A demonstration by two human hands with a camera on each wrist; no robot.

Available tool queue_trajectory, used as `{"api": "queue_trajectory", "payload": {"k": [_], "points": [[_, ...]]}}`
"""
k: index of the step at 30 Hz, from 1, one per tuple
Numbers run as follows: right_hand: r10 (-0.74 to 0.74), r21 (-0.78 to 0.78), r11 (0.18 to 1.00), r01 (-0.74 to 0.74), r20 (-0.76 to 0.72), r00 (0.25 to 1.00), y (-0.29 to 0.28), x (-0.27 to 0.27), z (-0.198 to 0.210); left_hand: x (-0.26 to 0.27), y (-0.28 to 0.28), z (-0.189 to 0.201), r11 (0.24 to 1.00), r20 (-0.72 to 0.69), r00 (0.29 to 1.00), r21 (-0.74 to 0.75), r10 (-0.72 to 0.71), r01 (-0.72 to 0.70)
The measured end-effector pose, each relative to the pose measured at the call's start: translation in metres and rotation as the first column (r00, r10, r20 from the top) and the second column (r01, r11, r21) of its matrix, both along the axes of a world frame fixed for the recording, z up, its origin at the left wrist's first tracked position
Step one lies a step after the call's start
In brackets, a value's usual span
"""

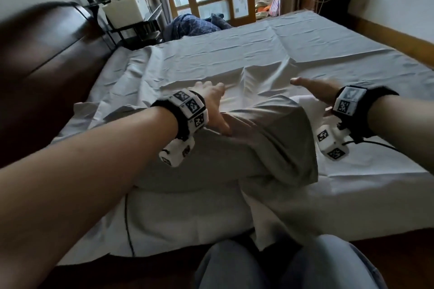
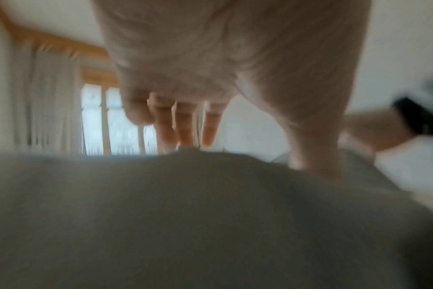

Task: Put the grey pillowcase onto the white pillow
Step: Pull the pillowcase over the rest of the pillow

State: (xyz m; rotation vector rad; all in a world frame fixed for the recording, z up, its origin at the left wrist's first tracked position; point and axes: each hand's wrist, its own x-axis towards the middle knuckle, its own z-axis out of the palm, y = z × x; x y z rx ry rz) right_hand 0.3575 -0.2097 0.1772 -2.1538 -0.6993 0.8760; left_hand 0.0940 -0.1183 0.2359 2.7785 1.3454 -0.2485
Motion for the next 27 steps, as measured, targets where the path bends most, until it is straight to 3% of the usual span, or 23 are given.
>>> {"api": "queue_trajectory", "payload": {"k": [2,4,7,10,12,15,20,24,27], "points": [[0.173,-0.065,0.984,-0.167,0.109,0.979,0.001,-0.016,0.009,-0.02,0.009,-0.013,0.999,-0.282,0.959,-0.033,-0.002,-0.008],[0.364,-0.257,0.908,-0.332,0.088,0.927,-0.003,-0.039,0.013,-0.034,0.004,-0.032,0.999,-0.409,0.912,0.007,-0.043,0.05],[0.572,-0.505,0.73,-0.461,0.082,0.816,-0.005,-0.064,-0.008,-0.042,-0.022,-0.057,0.97,-0.404,0.899,0.096,-0.168,0.225],[0.65,-0.56,0.696,-0.45,0.224,0.726,-0.001,-0.077,-0.021,-0.037,-0.022,-0.052,0.918,-0.384,0.894,0.221,-0.229,0.33],[0.622,-0.523,0.758,-0.391,0.399,0.674,0.003,-0.079,-0.015,-0.036,-0.009,-0.037,0.888,-0.354,0.914,0.328,-0.2,0.321],[0.422,-0.274,0.905,-0.325,0.498,0.758,0.014,-0.07,0.011,-0.043,0.005,-0.018,0.86,-0.236,0.953,0.427,-0.19,0.278],[0.298,-0.096,0.949,-0.301,0.583,0.755,0.013,-0.064,0.029,-0.053,0.004,-0.027,0.822,-0.226,0.96,0.507,-0.164,0.26],[0.382,-0.18,0.92,-0.347,0.605,0.698,0.009,-0.071,-0.011,-0.061,-0.004,-0.081,0.859,-0.334,0.933,0.429,-0.137,0.28],[0.573,-0.44,0.81,-0.388,0.452,0.684,0.003,-0.078,-0.059,-0.063,-0.013,-0.132,0.944,-0.483,0.867,0.211,-0.126,0.255]]}}
